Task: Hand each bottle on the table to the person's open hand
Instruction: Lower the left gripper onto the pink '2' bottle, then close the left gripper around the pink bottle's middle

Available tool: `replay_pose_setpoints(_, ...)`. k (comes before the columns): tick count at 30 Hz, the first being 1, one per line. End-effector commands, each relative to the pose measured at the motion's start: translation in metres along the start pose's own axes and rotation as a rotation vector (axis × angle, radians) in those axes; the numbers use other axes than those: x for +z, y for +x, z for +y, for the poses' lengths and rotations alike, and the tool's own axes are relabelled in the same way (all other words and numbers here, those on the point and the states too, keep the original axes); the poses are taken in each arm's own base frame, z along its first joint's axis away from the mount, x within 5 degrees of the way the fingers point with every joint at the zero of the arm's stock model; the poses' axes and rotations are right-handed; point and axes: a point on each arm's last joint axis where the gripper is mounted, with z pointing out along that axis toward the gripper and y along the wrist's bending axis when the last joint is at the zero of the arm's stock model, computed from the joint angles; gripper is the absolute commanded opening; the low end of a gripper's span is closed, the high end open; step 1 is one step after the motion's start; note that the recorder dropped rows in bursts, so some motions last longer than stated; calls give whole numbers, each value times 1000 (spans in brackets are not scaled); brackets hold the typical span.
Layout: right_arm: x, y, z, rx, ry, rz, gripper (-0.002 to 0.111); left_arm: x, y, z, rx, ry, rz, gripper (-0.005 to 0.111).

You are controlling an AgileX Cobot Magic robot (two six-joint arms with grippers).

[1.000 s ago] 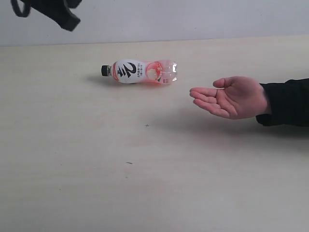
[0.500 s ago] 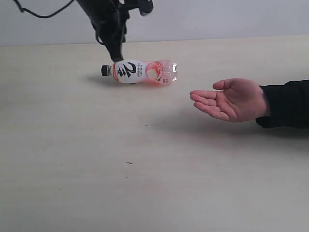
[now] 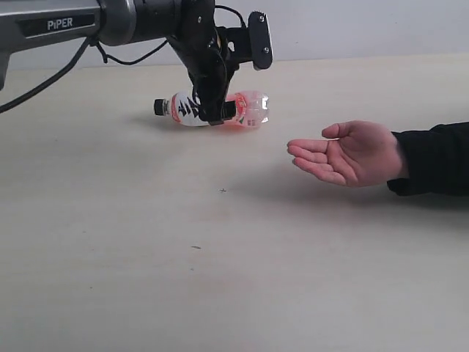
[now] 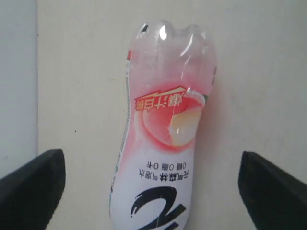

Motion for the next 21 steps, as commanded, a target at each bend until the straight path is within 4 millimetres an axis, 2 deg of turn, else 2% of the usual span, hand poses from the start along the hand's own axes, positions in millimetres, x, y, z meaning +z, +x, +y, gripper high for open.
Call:
replay_pose_setpoints(1, -1, 1, 0, -10, 2, -6, 0, 17, -2, -3, 11, -29, -25, 93)
replay_pose_setpoints(9, -1, 1, 0, -10, 2, -6, 0, 32, 2, -8, 17, -20, -16, 93)
replay_pose_setpoints(15, -1, 0, 0, -10, 2, -13, 0, 54, 7, -17, 57, -23, 7, 93)
replay_pose_setpoints(21, -1, 0, 0, -10, 2, -13, 0, 59, 14, -13, 16, -37, 2, 93)
